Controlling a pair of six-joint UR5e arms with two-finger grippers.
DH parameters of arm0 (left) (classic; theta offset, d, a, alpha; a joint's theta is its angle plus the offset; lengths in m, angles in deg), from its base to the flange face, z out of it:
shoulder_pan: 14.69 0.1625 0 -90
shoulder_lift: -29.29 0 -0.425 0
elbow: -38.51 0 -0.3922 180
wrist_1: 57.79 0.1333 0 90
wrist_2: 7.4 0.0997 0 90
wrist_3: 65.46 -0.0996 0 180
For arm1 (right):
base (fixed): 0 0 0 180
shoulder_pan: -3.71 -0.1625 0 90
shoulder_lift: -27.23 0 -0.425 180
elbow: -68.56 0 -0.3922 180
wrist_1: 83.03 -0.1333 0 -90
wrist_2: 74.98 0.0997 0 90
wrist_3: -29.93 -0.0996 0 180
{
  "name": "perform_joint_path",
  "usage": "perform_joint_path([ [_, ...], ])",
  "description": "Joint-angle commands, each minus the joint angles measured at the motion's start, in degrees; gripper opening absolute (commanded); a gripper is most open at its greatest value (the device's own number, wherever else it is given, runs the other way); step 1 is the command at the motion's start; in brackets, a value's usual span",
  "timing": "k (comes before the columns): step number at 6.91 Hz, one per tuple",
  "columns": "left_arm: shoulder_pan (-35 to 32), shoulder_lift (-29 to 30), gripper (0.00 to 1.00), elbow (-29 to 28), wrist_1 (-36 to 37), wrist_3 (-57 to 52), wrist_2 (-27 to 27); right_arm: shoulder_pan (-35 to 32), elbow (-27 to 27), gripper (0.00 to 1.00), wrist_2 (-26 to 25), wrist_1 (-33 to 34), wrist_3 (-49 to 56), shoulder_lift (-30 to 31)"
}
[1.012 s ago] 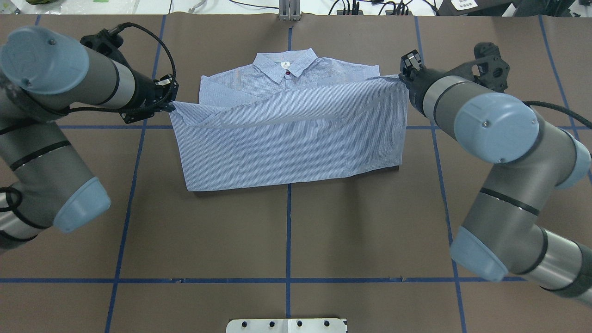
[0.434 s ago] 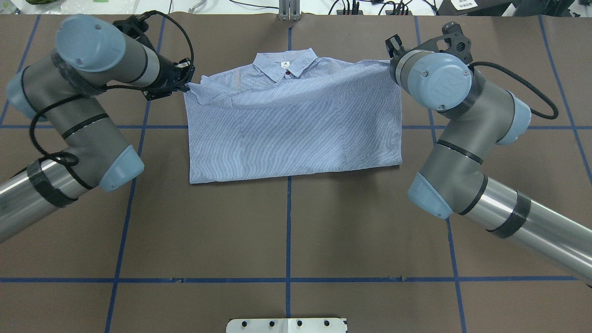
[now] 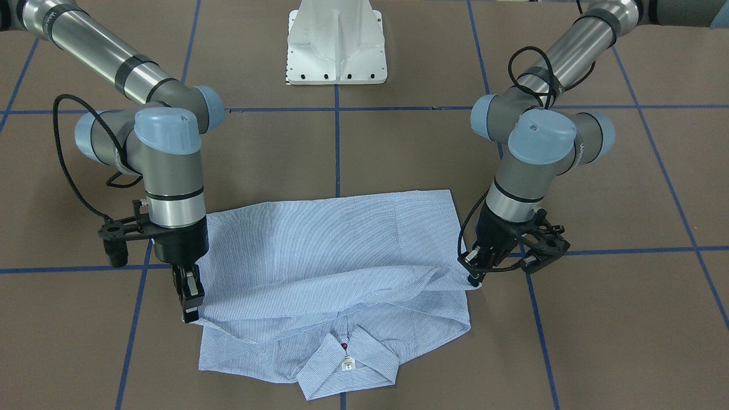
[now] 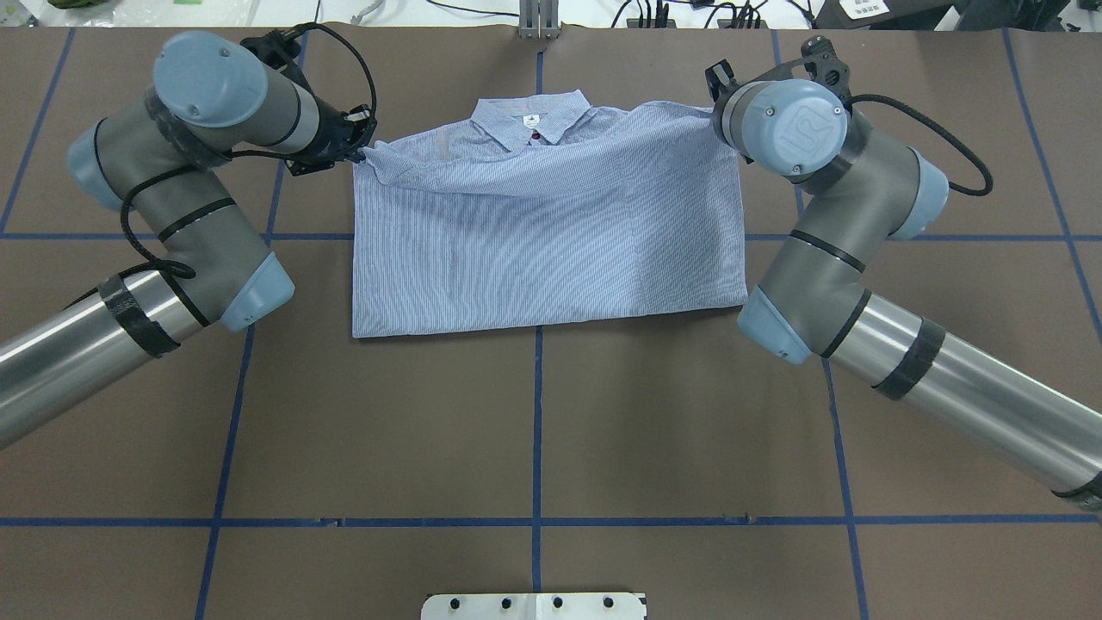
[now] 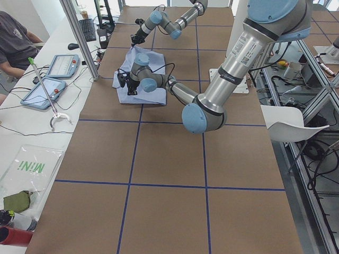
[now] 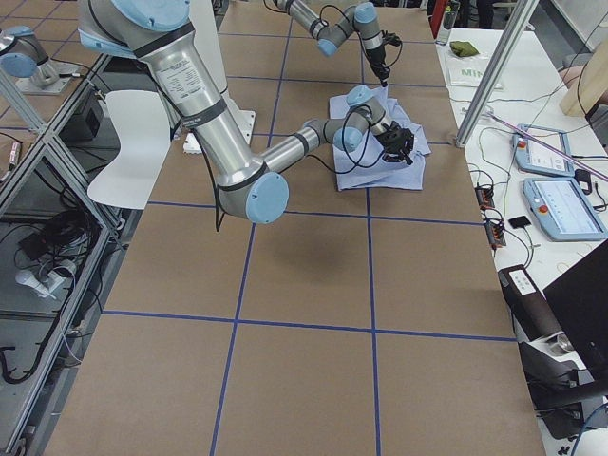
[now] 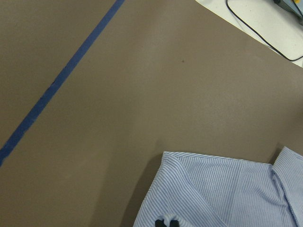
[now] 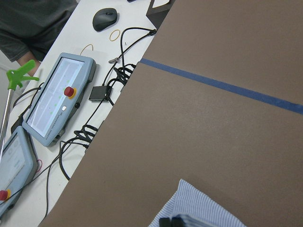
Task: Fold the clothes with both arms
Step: 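Lay the folded hem down near the collar and release with both grippers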
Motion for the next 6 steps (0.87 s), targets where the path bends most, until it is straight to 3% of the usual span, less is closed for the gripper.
perform_joint_path([
  [1, -0.3, 0.7, 0.00, -2.4, -2.1, -0.5, 0.3, 0.0, -8.2, 0.00, 0.7, -6.0, 0.1, -1.6],
  [3, -0.3, 2.9, 0.00, -9.7, -7.3, -0.8, 0.4, 0.0, -11.3, 0.00, 0.7, -6.7, 0.2, -3.1],
  [4, -0.3, 3.4, 0.13, -11.3, -8.3, -3.7, 0.5, 0.0, -11.8, 0.00, 0.8, -6.8, 0.1, -3.6],
  [5, -0.8, 4.1, 0.20, -13.5, -8.5, -5.6, 1.1, 0.1, -12.1, 0.00, 1.0, -6.8, 0.1, -3.6],
  [6, -1.8, 4.3, 0.31, -13.7, -8.8, -7.2, 1.1, 0.0, -12.6, 0.15, 1.7, -6.8, 0.1, -3.7],
])
